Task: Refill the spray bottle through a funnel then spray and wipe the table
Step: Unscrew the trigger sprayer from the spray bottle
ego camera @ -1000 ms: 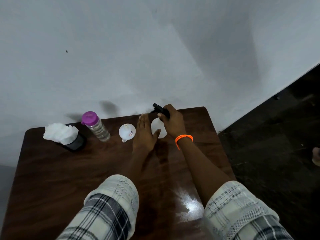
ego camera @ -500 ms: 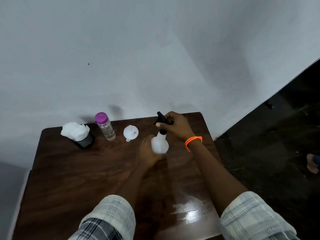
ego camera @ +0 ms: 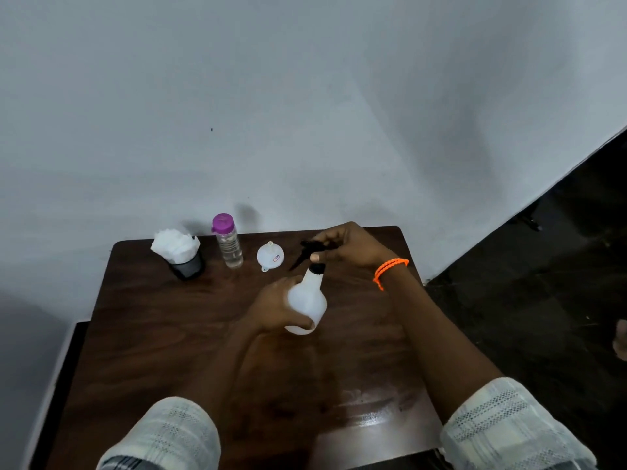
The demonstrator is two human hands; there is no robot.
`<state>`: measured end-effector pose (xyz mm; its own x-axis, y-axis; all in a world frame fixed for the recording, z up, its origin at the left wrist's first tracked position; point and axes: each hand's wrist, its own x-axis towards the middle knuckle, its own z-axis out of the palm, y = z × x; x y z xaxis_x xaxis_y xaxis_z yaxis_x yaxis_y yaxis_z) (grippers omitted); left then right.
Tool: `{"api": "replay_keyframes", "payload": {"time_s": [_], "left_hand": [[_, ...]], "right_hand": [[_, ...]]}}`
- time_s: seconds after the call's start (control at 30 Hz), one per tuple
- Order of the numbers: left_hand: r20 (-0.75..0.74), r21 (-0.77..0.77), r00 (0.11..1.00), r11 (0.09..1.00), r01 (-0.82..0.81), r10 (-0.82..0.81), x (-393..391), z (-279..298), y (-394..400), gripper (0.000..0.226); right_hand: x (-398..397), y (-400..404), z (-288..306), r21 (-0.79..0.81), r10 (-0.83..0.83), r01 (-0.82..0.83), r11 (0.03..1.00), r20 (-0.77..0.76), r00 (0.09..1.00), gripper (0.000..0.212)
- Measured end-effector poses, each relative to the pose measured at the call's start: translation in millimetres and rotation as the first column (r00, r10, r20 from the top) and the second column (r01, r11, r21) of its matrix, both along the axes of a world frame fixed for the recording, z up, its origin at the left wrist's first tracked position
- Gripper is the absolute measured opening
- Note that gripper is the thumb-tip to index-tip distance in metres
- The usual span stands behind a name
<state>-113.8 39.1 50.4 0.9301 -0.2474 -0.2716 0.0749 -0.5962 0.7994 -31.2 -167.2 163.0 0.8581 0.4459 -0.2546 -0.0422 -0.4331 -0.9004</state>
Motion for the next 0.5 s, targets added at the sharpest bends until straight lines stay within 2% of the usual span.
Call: {"api": "replay_keyframes", "payload": {"time_s": [0.1,0.17,0.23,0.3,0.37,0.43,0.5], "left_hand": [[0.035,0.026,0.998,0.999,-0.044,0.043,-10,0,9,0.081],[0.095,0.072,0.991,0.992,-0.103,0.096,-16,2,12,0.079],[0.133,0.111,0.984,0.984,-0.136,0.12,-23,6,13,0.079],[0.151,0.148,0.98,0.977,-0.154,0.132,-29,10,15,0.084],[0.164,0.161,0.977,0.974,-0.161,0.134,-35,11,18,0.09],[0.16,0.159,0.976,0.972,-0.174,0.148,-40,11,21,0.09],[0.16,0.15,0.971,0.968,-0.202,0.178,-45,12,25,0.087]], "right_hand": [[-10,9,10,0.011,0.059,-0.059,0.998,-0.038,0.998,0.033],[-17,21,15,-0.085,-0.067,0.067,0.994,0.008,0.998,0.044],[-24,36,20,-0.235,-0.238,0.261,0.936,0.122,0.964,0.061],[-28,50,25,-0.369,-0.278,0.34,0.865,0.21,0.937,0.074],[-33,58,31,-0.421,-0.253,0.314,0.851,0.196,0.947,0.067],[-33,58,38,-0.427,-0.227,0.257,0.867,0.122,0.966,0.05],[-34,57,44,-0.485,-0.152,0.171,0.858,0.078,0.985,0.047]]}}
